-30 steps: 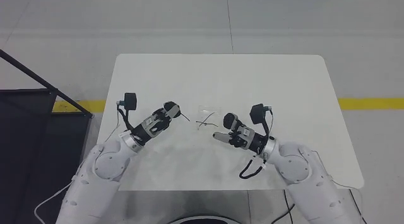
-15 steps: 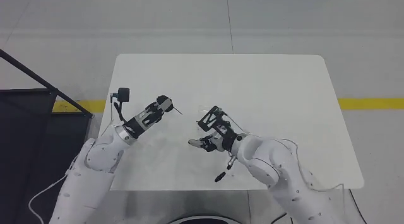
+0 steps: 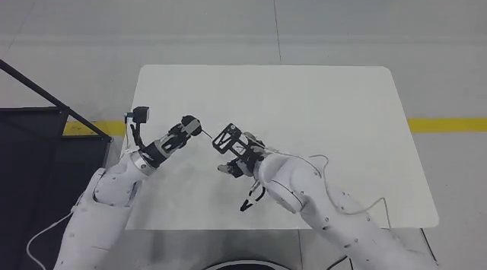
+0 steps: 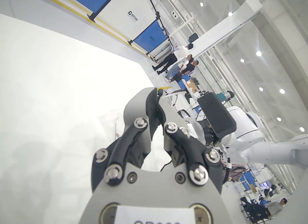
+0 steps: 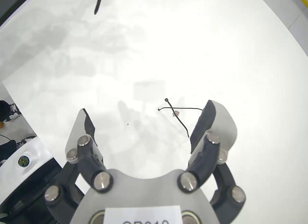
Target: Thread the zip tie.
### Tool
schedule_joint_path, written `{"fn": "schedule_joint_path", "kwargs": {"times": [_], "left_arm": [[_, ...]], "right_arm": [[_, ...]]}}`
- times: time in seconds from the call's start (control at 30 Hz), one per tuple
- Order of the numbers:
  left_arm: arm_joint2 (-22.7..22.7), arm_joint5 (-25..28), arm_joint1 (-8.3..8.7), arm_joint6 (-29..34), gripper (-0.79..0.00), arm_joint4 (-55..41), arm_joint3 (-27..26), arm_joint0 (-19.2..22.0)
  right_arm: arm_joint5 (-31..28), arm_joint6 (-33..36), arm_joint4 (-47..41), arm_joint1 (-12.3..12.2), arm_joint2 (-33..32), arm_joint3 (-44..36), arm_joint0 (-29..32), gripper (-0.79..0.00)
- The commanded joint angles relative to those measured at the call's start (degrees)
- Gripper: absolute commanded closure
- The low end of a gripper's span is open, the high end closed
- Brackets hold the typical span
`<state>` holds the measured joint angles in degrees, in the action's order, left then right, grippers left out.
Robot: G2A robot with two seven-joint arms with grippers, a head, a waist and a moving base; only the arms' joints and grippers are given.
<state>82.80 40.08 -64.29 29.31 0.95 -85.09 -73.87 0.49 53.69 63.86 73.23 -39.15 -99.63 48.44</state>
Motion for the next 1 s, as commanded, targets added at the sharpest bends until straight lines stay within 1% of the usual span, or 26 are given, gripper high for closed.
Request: {"fn": "schedule_joint_path", "kwargs": {"times": [0.0,0.1,0.2,0.27,0.3,0.47,0.53,0.57,0.63,0.7,0.77,0.83,0.9,0.93,0.97], "left_arm": [[0.0,-0.01,0.0,0.0,0.0,0.01,-0.01,0.0],[0.0,-0.01,0.0,0.0,0.0,0.01,-0.01,0.0],[-0.13,-1.55,-0.03,-0.95,0.0,1.0,-0.92,-0.13],[0.04,-2.45,-0.02,-1.74,0.0,1.53,-1.33,-0.12],[0.32,-2.83,0.01,-2.0,0.0,1.63,-1.29,-0.1],[2.14,-3.27,0.37,-1.88,0.0,1.84,-0.49,-0.45],[2.89,-3.35,0.5,-1.99,0.0,1.57,-0.28,-0.78],[3.29,-3.45,0.55,-2.16,0.0,1.35,-0.2,-0.94],[3.43,-3.46,0.57,-2.23,0.0,1.28,-0.19,-0.98],[3.43,-3.46,0.57,-2.23,0.0,1.28,-0.19,-0.98],[3.43,-3.46,0.57,-2.23,0.0,1.28,-0.19,-0.98],[3.43,-3.46,0.57,-2.23,0.0,1.28,-0.19,-0.98],[3.43,-3.46,0.57,-2.23,0.0,1.28,-0.19,-0.98],[3.43,-3.46,0.57,-2.23,0.0,1.28,-0.19,-0.98],[3.43,-3.46,0.57,-2.23,0.0,1.28,-0.19,-0.98]], "right_arm": [[0.0,0.0,0.0,0.0,0.01,0.0,-0.01,-0.785],[0.54,-0.44,1.64,0.03,0.06,0.19,0.66,-0.785],[4.01,2.74,4.54,0.8,1.41,-0.16,-0.19,-0.785],[7.95,5.53,6.87,1.75,2.93,0.4,-1.55,-0.785],[8.99,6.88,7.88,2.33,4.04,0.78,-2.48,-0.785],[11.1,11.08,8.51,5.3,7.62,5.35,-7.18,-0.785],[12.12,12.18,8.33,6.54,8.81,7.48,-8.65,-0.72],[12.83,12.62,8.27,7.14,9.25,8.66,-9.33,-0.659],[14.07,13.12,7.75,8.28,9.87,10.7,-10.42,-0.57],[15.49,13.8,7.87,9.26,10.32,12.41,-11.25,-0.536],[15.89,14.71,8.33,10.07,10.86,13.73,-11.87,-0.545],[16.22,15.74,8.93,10.77,11.23,14.84,-12.36,-0.533],[16.64,16.85,9.62,11.46,11.55,15.89,-12.79,-0.489],[16.7,17.34,9.76,11.8,11.62,16.43,-13.02,-0.437],[16.8,17.53,9.86,12.14,11.64,16.86,-13.23,-0.403]]}}
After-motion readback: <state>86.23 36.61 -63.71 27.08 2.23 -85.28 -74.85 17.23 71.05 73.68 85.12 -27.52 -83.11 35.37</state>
